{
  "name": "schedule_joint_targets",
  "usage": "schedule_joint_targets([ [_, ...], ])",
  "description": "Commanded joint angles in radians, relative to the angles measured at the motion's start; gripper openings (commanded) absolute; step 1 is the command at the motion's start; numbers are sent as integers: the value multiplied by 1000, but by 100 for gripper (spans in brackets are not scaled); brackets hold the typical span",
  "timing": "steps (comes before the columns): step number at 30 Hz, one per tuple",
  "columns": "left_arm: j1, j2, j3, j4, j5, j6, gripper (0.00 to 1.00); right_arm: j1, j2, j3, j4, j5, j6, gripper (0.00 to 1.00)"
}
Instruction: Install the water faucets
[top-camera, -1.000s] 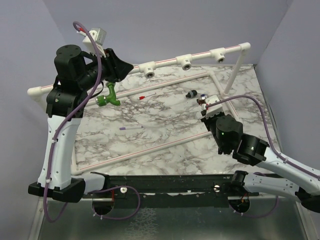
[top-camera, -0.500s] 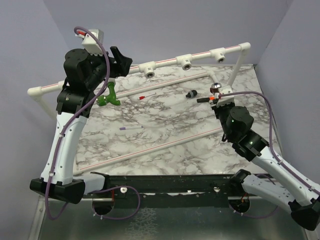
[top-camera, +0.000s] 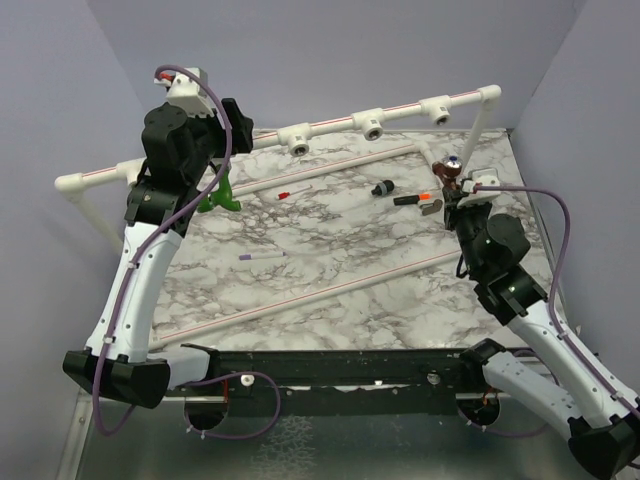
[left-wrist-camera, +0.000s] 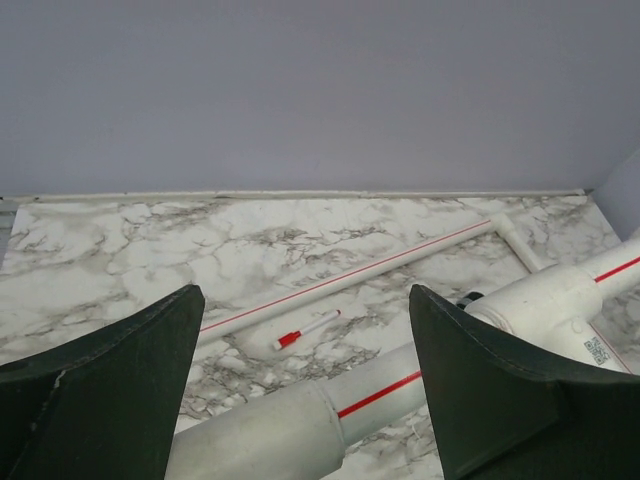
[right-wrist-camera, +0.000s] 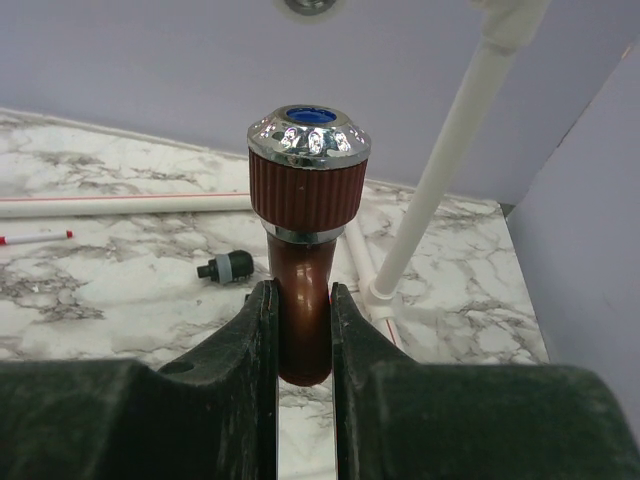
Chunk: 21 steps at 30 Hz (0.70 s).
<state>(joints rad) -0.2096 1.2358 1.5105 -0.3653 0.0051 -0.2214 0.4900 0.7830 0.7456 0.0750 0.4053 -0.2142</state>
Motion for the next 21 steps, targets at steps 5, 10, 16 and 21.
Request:
schedule_joint_targets([
  [5,-1,-21,-75,-34,-83,25,85,-35,-26,-39,202,17,49,1],
  [10,-22,-25,-123,-35,-96,37,85,-96,-27,-94,346,-51,106,1],
  [16,-43,-30,-156,-42,-115,49,85,-169,-6,-135,482,-140,179,1],
  [21,-68,-31,-167,-43,-144,73,85,-197,22,-146,550,-230,191,1],
])
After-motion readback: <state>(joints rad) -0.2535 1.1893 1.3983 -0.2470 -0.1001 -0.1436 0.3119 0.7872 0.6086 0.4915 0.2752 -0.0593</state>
